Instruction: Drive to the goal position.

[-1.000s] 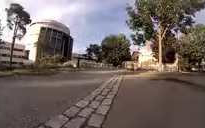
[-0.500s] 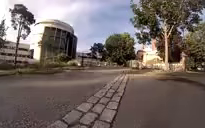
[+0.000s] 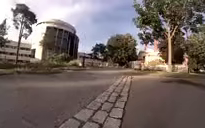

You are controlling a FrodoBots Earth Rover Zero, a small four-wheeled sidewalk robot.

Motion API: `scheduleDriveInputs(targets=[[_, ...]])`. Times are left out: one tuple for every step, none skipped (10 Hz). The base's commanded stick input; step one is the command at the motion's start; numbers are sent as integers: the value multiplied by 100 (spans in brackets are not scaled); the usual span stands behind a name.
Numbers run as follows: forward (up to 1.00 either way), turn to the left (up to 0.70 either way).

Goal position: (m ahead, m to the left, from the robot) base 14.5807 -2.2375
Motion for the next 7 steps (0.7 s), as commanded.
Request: scheduleDriveInputs(targets=[[45, 9], [45, 27], [45, 27], [45, 27], [45, 27], [45, 27], [45, 27]])
